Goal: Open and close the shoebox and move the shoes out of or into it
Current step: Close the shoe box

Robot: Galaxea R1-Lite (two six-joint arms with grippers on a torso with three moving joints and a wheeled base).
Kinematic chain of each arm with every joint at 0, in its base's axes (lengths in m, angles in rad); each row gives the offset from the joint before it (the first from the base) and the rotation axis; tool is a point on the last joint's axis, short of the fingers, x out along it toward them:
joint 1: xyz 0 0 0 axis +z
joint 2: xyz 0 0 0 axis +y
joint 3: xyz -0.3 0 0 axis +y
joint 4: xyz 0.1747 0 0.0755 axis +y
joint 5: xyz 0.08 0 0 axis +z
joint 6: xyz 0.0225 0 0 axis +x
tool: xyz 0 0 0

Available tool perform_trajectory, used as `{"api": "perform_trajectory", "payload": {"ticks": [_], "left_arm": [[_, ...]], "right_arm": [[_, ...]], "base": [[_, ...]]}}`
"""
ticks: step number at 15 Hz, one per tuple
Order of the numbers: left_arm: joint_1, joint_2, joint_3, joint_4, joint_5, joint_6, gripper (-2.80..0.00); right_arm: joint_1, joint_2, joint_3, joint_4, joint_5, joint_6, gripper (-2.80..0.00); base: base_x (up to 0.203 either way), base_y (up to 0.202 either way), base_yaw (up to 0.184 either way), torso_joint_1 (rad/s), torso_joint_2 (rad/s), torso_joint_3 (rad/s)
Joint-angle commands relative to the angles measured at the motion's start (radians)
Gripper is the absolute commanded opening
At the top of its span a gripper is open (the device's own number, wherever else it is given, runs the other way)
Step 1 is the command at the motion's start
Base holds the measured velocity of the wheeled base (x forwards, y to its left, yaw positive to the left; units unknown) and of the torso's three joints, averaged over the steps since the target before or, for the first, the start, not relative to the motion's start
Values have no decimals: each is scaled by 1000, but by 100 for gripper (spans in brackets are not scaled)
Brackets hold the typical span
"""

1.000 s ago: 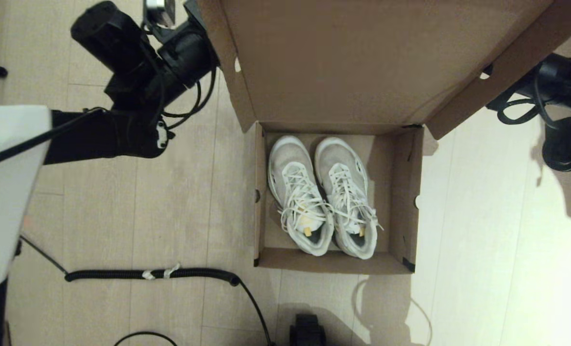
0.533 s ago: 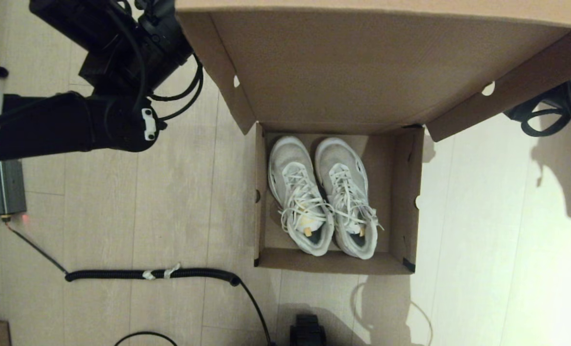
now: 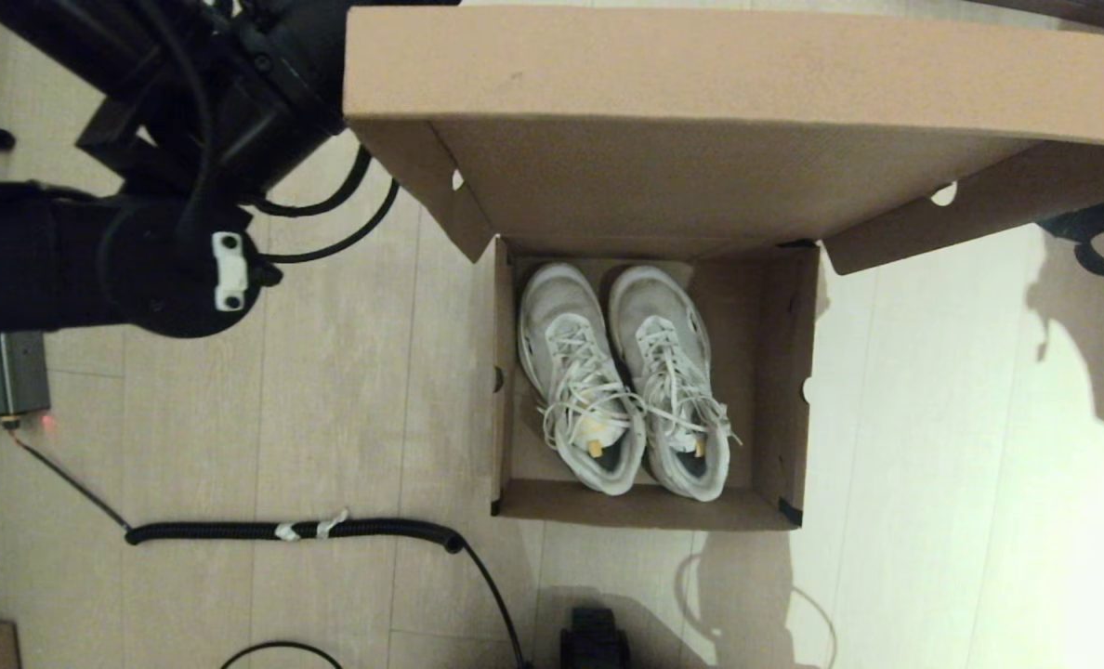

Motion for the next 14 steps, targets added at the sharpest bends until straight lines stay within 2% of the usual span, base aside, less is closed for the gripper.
{"api": "perform_trajectory", "payload": {"ticks": [1,6,9,10,12,14], "left_arm": [[-41,-108,86,-6,-3,-5,-280],[-121,-315,346,2,-7,-6,-280],[-167,-409,522,3,-9,-5,-280],[-177,-432,561,2,-9,-4,-280],[-180,-460,587,0,-9,-4,-280],[-179,-490,630,3,-9,-2,-280]], "right_arm": [[-18,-86,43,-9,7,14,-280],[-73,-284,198,-9,13,15,-280],[-74,-357,237,-9,87,24,-280],[-73,-373,257,-9,137,27,-280],[-71,-412,320,-9,238,28,-280],[-71,-456,371,-9,250,23,-280]], "base": [[0,0,0,0,0,0],[0,0,0,0,0,0],[0,0,0,0,0,0],[0,0,0,0,0,0],[0,0,0,0,0,0],[0,0,0,0,0,0]]}}
